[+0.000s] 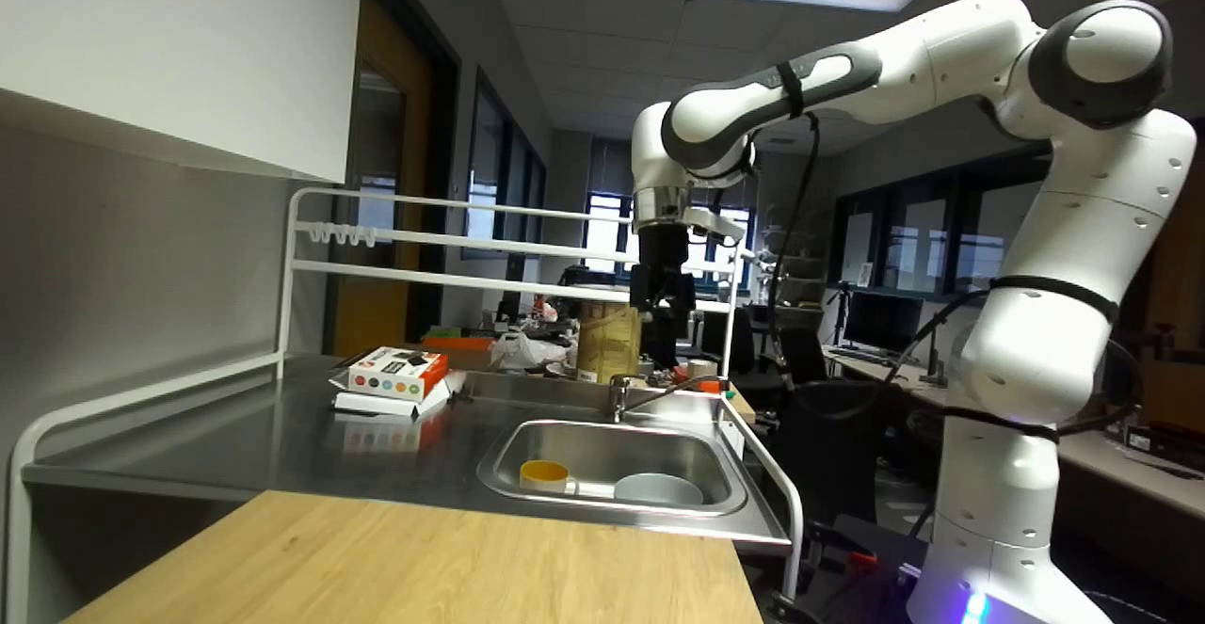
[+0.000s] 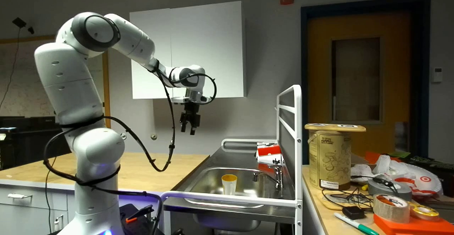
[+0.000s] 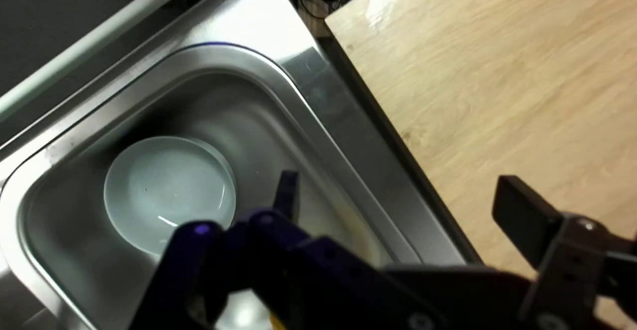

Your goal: Pick the cup in the sink and put it on the counter

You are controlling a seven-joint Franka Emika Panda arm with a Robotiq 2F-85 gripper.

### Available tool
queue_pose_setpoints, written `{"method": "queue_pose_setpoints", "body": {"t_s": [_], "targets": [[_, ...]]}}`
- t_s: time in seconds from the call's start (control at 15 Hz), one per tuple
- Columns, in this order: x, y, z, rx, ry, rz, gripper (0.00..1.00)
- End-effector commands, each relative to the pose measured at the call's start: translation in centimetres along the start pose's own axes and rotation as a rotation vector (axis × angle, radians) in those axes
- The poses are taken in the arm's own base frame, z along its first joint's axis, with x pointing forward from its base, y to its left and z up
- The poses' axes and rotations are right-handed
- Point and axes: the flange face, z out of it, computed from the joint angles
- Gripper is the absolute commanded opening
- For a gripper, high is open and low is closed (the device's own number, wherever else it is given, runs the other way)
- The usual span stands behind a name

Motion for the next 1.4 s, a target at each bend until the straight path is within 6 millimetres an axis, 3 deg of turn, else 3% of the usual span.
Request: {"method": "queue_pose_setpoints", "body": {"t_s": [0.0, 0.47, 0.8, 0.93, 1.0, 1.2, 1.33], "targets": [[5.2, 1.8, -0.8, 0.015, 0.060, 0.138, 1.00], [13.3, 6.1, 0.8, 0.075, 0.105, 0.393, 1.00], [17.6, 6.6, 3.7, 0.061, 0.065, 0.491, 1.00], [18.3, 6.8, 4.6, 0.062, 0.028, 0.507, 1.00], [17.1, 6.9, 4.9, 0.069, 0.050, 0.477, 1.00], [18.1, 7.1, 5.8, 0.064, 0.032, 0.485, 1.00], [17.3, 8.6, 5.6, 0.060, 0.045, 0.511, 1.00]]}}
